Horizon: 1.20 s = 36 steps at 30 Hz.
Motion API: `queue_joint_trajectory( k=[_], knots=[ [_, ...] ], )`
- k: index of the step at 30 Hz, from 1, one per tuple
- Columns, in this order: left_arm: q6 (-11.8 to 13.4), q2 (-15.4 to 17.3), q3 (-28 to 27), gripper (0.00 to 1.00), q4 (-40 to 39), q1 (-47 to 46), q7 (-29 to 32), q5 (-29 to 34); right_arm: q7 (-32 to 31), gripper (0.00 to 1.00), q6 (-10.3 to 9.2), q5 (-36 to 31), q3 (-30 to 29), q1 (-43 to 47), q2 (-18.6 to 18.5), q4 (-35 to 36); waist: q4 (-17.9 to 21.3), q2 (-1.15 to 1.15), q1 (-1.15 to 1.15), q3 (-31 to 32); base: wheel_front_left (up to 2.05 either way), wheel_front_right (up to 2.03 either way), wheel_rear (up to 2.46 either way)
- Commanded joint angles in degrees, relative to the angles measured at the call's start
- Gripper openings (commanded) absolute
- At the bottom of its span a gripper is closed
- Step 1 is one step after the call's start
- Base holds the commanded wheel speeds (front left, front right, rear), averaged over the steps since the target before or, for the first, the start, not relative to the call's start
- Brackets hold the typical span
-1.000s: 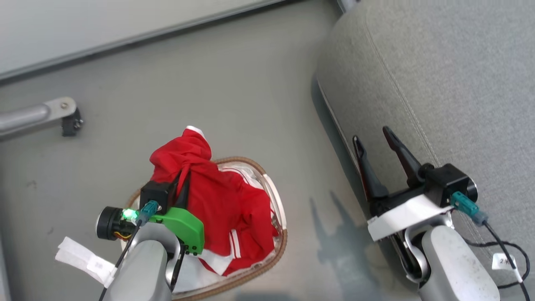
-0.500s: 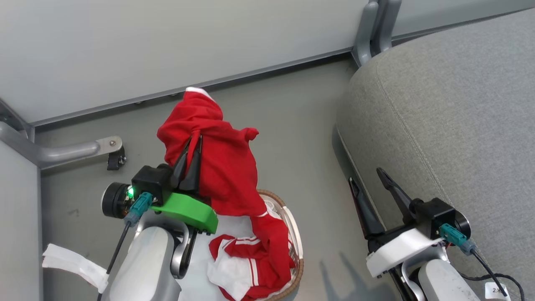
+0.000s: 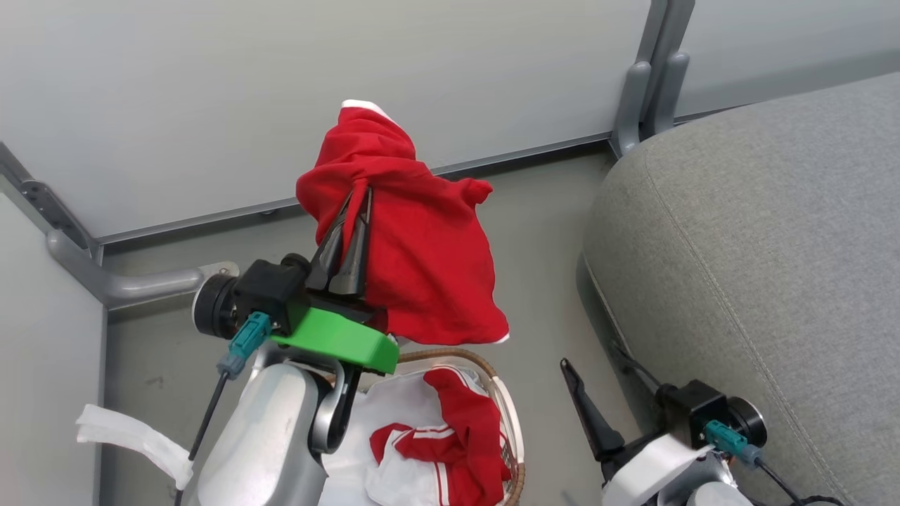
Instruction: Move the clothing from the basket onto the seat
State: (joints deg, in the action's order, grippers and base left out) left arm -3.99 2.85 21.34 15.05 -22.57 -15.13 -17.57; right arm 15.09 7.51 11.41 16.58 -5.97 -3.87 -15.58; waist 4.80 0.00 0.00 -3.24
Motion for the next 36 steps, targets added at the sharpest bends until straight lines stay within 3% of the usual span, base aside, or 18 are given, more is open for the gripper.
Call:
queue_joint_trajectory(
  k=[1, 7, 27, 28, 30, 31, 36],
  knots=[
    [0.47, 0.10, 0.41, 0.00, -0.53, -1.09, -0.04, -0.35, 0.11, 1.00, -0.04, -0.45, 0.97, 0.94, -0.46, -0.34, -0.60, 0.00, 0.00, 0.39, 0.00, 0.00, 0.00],
    [1.11, 0.10, 2.07, 0.00, -0.93, -1.78, -0.03, -1.37, 0.11, 1.00, -0.06, -3.02, 8.06, -2.16, -2.69, -1.35, -1.89, 0.00, 0.00, 0.00, 0.00, 0.00, 0.00],
    [1.78, 0.10, 12.88, 0.00, -0.49, -4.22, -0.03, -6.12, 0.11, 1.00, -0.05, -6.58, 12.82, -16.39, 0.01, -11.78, -10.04, 0.00, 0.00, -1.57, 0.00, 0.00, 0.00],
    [1.86, 0.10, 13.45, 0.00, -0.58, -4.24, -0.04, -6.38, 0.10, 0.76, -0.06, -6.34, 12.75, -16.67, 0.14, -12.47, -10.33, 0.00, 0.00, -1.51, 0.00, 0.00, 0.00],
    [2.04, 0.10, 14.65, 0.00, -0.71, -4.39, -0.04, -6.98, 0.11, 0.05, -0.06, -5.70, 12.79, -17.35, 0.35, -13.73, -10.92, 0.00, 0.00, -1.45, 0.00, 0.00, 0.00],
    [2.15, 0.09, 15.18, 0.00, -0.80, -4.43, -0.04, -7.17, 0.11, 0.00, -0.05, -5.13, 12.71, -17.50, 0.49, -14.35, -11.11, 0.00, 0.00, -1.43, 0.00, 0.00, 0.00],
    [2.51, 0.09, 16.65, 0.00, -0.96, -4.46, -0.03, -8.03, 0.11, 0.00, -0.05, -3.10, 12.92, -18.03, 0.80, -15.69, -11.68, 0.00, 0.00, -1.66, 0.00, 0.00, 0.00]
  ],
)
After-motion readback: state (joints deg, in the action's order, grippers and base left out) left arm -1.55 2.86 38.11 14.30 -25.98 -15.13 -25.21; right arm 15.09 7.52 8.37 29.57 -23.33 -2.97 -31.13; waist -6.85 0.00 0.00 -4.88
